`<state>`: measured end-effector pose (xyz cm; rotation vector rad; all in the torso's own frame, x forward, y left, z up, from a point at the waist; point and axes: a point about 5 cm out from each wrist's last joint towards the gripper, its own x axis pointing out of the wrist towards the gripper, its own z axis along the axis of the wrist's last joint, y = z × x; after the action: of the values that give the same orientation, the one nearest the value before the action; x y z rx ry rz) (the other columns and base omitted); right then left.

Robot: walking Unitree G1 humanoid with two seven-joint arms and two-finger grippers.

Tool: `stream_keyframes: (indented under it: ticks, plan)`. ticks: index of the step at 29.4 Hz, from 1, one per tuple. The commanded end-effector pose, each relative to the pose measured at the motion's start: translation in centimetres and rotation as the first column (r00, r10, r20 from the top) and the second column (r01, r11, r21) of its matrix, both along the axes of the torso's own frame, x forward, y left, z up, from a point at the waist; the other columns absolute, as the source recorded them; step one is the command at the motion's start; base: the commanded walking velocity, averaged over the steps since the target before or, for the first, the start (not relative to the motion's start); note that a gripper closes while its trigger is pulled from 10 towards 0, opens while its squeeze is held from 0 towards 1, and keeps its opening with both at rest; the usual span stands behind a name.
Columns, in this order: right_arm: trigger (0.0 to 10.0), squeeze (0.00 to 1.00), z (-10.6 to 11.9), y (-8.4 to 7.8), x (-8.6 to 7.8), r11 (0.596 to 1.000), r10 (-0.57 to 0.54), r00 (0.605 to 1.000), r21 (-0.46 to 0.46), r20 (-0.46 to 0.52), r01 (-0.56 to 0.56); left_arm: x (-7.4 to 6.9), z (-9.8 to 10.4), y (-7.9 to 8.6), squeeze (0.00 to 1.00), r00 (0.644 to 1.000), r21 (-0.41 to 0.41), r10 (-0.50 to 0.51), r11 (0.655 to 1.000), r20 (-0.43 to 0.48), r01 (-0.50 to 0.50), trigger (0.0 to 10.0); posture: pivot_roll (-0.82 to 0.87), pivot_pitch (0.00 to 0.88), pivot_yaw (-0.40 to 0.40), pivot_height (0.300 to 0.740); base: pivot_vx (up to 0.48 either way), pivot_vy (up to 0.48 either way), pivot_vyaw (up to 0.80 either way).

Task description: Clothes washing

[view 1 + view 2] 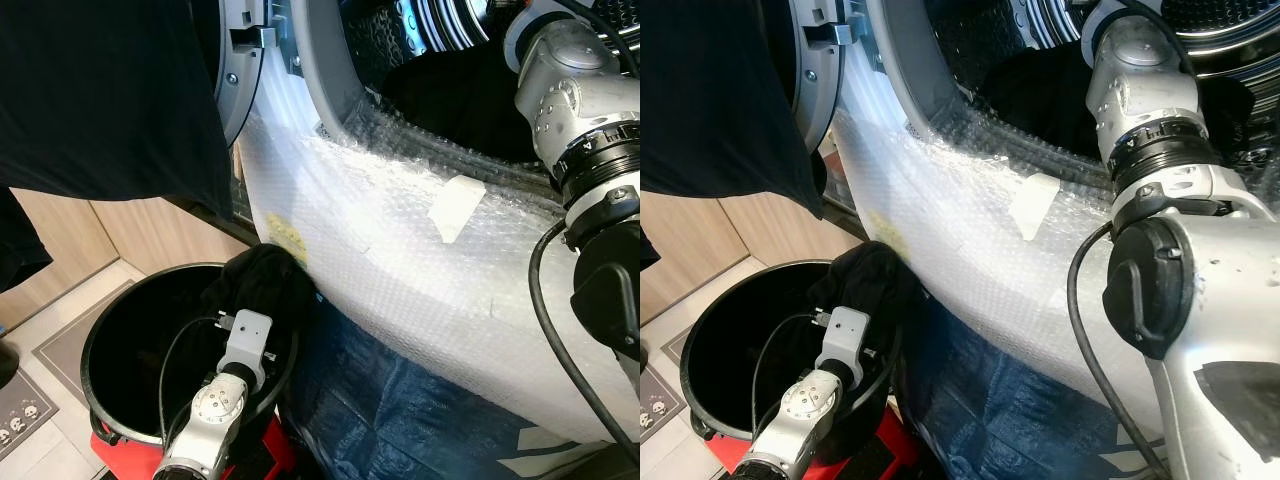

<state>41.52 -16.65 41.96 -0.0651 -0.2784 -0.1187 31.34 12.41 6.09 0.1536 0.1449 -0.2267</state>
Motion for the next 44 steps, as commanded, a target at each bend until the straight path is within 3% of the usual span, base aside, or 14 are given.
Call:
stream_keyframes:
  ticks: [1, 31, 34, 39, 40, 41, 44]
  plan:
    - [10.0, 1.00, 0.4, 0.3, -0.1, 1.000, 0.006, 1.000, -0.019, 0.007, -0.006, -0.3, -0.6, -0.6, 0.00, 0.999, 0.017, -0.043, 0.999, -0.026, 0.043, 10.0, 0.01, 0.055, -0.028, 0.740, 0.000, 0.000, 0.00]
    - [10.0, 1.00, 3.5, 0.6, -1.2, 0.998, 0.065, 0.991, -0.007, 0.117, -0.065, 0.1, -0.3, -0.5, 0.00, 0.999, 0.016, -0.047, 0.999, -0.019, 0.047, 10.0, 0.00, 0.075, -0.020, 0.740, 0.000, 0.000, 0.00]
    - [10.0, 1.00, 3.5, 0.4, -1.2, 0.998, 0.053, 0.991, -0.023, 0.122, -0.050, 0.0, -0.3, -0.5, 0.00, 0.999, 0.017, -0.045, 0.999, -0.019, 0.045, 10.0, 0.00, 0.082, -0.019, 0.740, 0.000, 0.000, 0.00]
    - [10.0, 1.00, 3.8, -1.2, -1.5, 0.998, -0.050, 0.987, -0.041, 0.155, 0.057, -0.1, -0.3, -0.2, 0.00, 0.999, 0.015, -0.036, 0.999, -0.020, 0.036, 10.0, 0.00, 0.106, -0.016, 0.740, 0.000, 0.000, 0.00]
    - [10.0, 0.38, 4.0, -1.7, -1.6, 0.997, -0.071, 0.983, -0.025, 0.168, 0.077, -0.2, -0.4, -0.2, 0.00, 0.999, 0.015, -0.034, 0.999, -0.022, 0.034, 10.0, 0.00, 0.106, -0.016, 0.740, 0.000, 0.000, 0.00]
    - [10.0, 0.00, 4.2, -1.8, -1.7, 0.997, -0.073, 0.981, -0.018, 0.179, 0.078, -0.3, -0.4, -0.1, 0.00, 0.999, 0.015, -0.034, 0.999, -0.023, 0.034, 10.0, 0.00, 0.111, -0.015, 0.740, 0.000, 0.000, 0.00]
    - [10.0, 0.00, 4.6, -1.9, -2.0, 0.998, -0.066, 0.976, 0.014, 0.206, 0.065, -0.3, -0.5, -0.1, 0.00, 0.999, 0.015, -0.033, 0.999, -0.026, 0.034, 10.0, 0.00, 0.111, -0.015, 0.740, 0.000, 0.000, 0.00]
